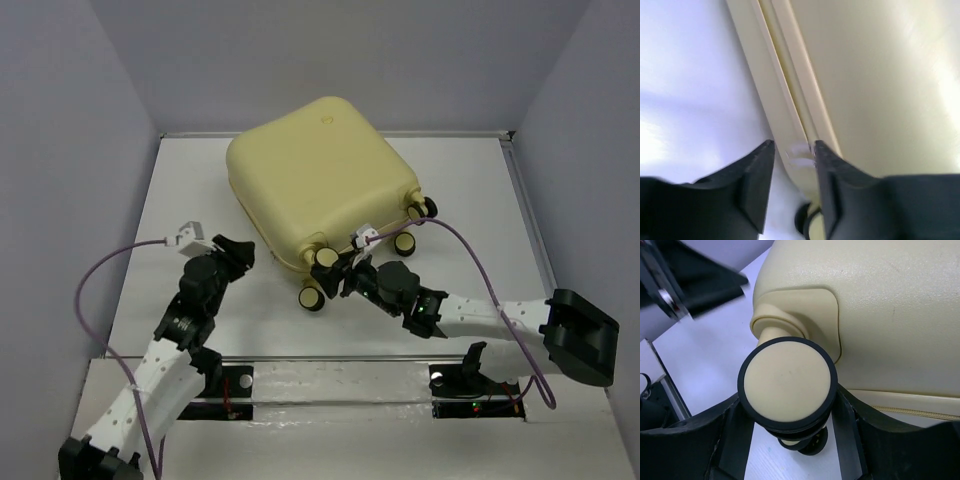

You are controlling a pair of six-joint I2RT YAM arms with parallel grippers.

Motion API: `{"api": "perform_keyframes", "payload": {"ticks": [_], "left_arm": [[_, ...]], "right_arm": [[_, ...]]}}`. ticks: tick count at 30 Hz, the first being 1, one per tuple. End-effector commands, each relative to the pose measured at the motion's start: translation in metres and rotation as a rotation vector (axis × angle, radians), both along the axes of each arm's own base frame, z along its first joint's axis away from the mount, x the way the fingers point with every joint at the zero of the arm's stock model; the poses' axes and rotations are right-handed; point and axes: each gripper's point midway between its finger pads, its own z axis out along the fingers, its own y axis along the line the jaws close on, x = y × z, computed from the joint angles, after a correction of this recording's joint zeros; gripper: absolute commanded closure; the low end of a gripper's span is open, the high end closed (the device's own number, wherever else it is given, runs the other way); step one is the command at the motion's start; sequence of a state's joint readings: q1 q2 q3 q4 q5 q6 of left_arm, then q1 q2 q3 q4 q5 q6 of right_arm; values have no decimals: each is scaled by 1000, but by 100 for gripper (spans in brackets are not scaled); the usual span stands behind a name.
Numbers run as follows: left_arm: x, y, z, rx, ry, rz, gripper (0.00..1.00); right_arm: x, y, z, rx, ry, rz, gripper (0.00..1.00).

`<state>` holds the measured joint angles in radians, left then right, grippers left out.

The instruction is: Pack the luggage

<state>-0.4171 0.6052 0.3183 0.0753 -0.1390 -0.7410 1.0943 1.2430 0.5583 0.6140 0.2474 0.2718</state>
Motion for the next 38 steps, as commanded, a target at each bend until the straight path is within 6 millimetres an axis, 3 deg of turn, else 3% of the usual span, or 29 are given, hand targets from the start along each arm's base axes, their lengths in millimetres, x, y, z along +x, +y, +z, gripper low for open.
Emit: {"api": "perform_keyframes", "payload": {"ticks": [1, 3, 4, 5, 6, 7, 8, 9, 10, 11, 12, 13, 15, 16, 17, 18, 19, 22, 23, 25, 26, 29, 30, 31, 34, 38], "left_arm": [[-3, 72, 145, -80, -399, 322, 30], [-16, 77, 176, -83, -457, 317, 24], [-21, 77, 182, -69, -464, 303, 1], [-25, 76, 193, -60, -488, 287, 1], [-32, 76, 205, -29, -497, 266, 1], [-34, 76, 212, -19, -506, 255, 1], [-35, 75, 217, -7, -506, 245, 1], [-37, 71, 222, 5, -514, 216, 1], [-40, 70, 233, 6, -530, 203, 1], [-40, 67, 236, 10, -532, 184, 1], [-42, 62, 240, 15, -540, 152, 1], [-45, 59, 248, 13, -554, 134, 1], [-46, 51, 251, 15, -557, 84, 1], [-48, 49, 256, 14, -567, 71, 1], [-49, 43, 258, 11, -572, 37, 1], [-50, 41, 262, 10, -582, 24, 1], [-51, 38, 263, 9, -588, 9, 1], [-55, 27, 277, -8, -623, -54, 1], [-60, 16, 280, -17, -636, -124, 1], [-71, 7, 301, -36, -702, -189, 1], [-81, 1, 311, -41, -733, -243, 1], [-99, 5, 337, -46, -823, -248, 1], [-103, 9, 343, -41, -847, -233, 1], [-112, 13, 350, -42, -888, -223, 1], [-120, 14, 353, -31, -949, -228, 1], [-120, 11, 348, -33, -949, -249, 1]], "right_arm": [[-8, 39, 51, 109, -72, 90, 93], [-9, 53, 57, 112, -81, 115, 93], [-7, 61, 73, 138, -99, 121, 93], [-12, 70, 77, 142, -104, 142, 93], [-13, 81, 66, 104, -87, 158, 86], [-10, 91, 85, 123, -99, 162, 78], [-14, 100, 86, 103, -104, 176, 69], [-20, 108, 87, 88, -107, 195, 45], [-21, 117, 69, 14, -85, 207, 34], [-18, 120, 68, -21, -94, 183, 25], [-16, 124, 79, -25, -104, 158, 5], [-16, 121, 69, -77, -89, 137, 0], [-4, 106, 69, -91, -73, 42, 0], [-3, 96, 59, -113, -63, 14, 0], [0, 79, 74, -80, -68, -40, 1], [0, 68, 69, -96, -69, -63, 0], [1, 52, 85, -73, -80, -102, 0], [-2, 27, 101, -71, -115, -120, 0], [-7, 11, 127, -31, -157, -119, 0], [-12, -11, 146, 2, -195, -131, 0], [-19, -36, 176, 63, -242, -142, 0], [-26, -82, 206, 126, -305, -197, 0], [-31, -108, 225, 192, -325, -225, 0], [-30, -123, 229, 198, -335, -269, 0], [-30, -149, 234, 225, -341, -329, 0], [-26, -146, 226, 198, -333, -348, 0]]}}
